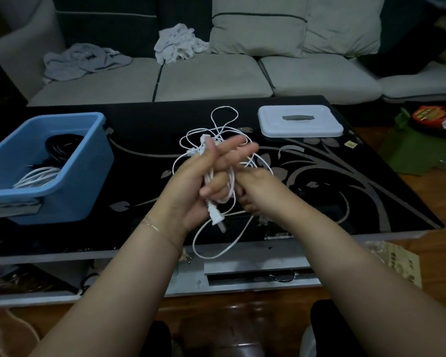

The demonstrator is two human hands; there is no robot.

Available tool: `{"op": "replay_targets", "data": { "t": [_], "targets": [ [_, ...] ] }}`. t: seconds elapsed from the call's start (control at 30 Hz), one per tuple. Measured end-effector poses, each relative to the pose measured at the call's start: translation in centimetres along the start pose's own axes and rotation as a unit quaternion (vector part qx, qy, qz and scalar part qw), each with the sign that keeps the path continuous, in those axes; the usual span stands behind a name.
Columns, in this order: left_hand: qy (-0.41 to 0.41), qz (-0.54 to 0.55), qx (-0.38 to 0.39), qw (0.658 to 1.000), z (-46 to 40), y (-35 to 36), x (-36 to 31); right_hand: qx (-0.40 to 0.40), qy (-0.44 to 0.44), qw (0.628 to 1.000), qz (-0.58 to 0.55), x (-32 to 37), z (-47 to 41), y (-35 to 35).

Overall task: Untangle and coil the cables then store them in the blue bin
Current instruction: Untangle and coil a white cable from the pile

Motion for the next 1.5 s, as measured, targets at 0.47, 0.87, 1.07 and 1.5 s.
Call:
{"op": "replay_targets", "data": {
  "t": [0.47,0.87,1.07,1.5],
  "targets": [
    [0.037,-0.221,-0.191,0.956,0.3,-2.7,-1.5,0.045,-0.125,0.878,0.46,0.9,2.7,3.0],
    [-0.005,-0.651,-0.111,0.751,-0.4,-2.6,-0.4,0.03,-0.188,0.824,0.534,2.3,3.1,2.4],
    [-0.036,-0.614,-0.131,0.778,-0.6,-2.7,0.0,0.024,-0.185,0.825,0.533,2.4,2.8,1.9],
    [0.006,-0.114,-0.241,0.964,-0.5,-4.7,-0.1,0.042,-0.196,0.849,0.489,2.3,2.7,1.3]
  ]
}}
Point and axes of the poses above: each hand's wrist, its own z-axis away from the middle knuckle, its own y-axis out of the palm, x = y × z, the point moved 7 cm from there along -z, towards the middle knuckle, and after that the axes turned 13 degrees about -z, right-handed, at the moved point
